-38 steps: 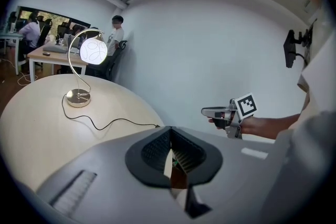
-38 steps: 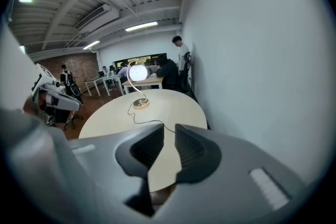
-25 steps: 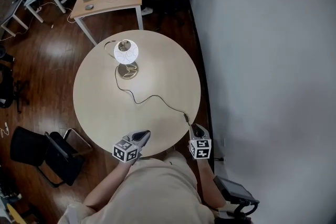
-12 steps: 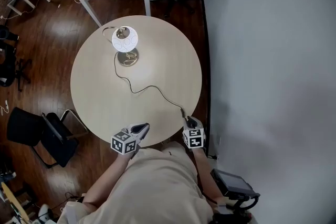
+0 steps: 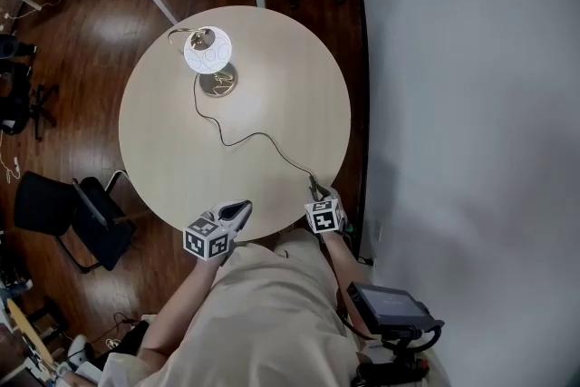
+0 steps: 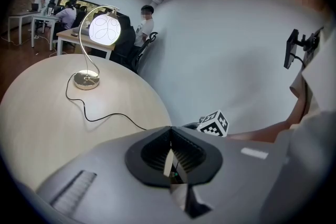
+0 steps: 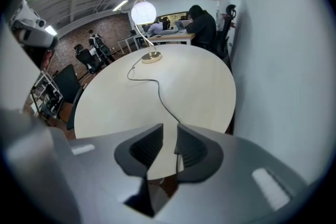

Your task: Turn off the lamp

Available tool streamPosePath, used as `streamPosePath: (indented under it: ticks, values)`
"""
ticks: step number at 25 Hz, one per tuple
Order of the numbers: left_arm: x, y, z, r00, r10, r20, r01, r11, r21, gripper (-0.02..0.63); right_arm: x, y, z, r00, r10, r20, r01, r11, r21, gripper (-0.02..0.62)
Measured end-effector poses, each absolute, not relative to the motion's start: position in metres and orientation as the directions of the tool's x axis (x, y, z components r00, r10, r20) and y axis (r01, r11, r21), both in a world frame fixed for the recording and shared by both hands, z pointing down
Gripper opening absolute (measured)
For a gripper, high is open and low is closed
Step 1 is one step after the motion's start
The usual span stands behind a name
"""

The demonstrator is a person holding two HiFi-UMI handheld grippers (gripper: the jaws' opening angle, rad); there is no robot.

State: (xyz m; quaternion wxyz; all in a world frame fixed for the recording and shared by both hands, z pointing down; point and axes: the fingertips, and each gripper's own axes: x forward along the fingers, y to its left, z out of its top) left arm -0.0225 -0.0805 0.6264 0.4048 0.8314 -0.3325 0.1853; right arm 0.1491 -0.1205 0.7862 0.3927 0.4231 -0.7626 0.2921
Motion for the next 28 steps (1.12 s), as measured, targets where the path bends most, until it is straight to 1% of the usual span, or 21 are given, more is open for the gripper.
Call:
streamPosePath:
  ticks: [12, 28]
  values:
    - [-0.017, -0.072, 0.628, 0.667, -0.403, 0.627, -0.742, -0.437, 0.508, -0.015, 0.159, -0.129, 0.864, -0.276, -0.331, 0.902, -0.886, 0.452, -0.105, 0.086]
    - [-0.029, -0.050, 0.644, 0.641, -0.391, 0.660, -0.764, -0.404, 0.503, -0.015, 0.148, -0.135, 0.889, -0.285, -0.340, 0.896, -0.894, 0.432, -0.121, 0.091]
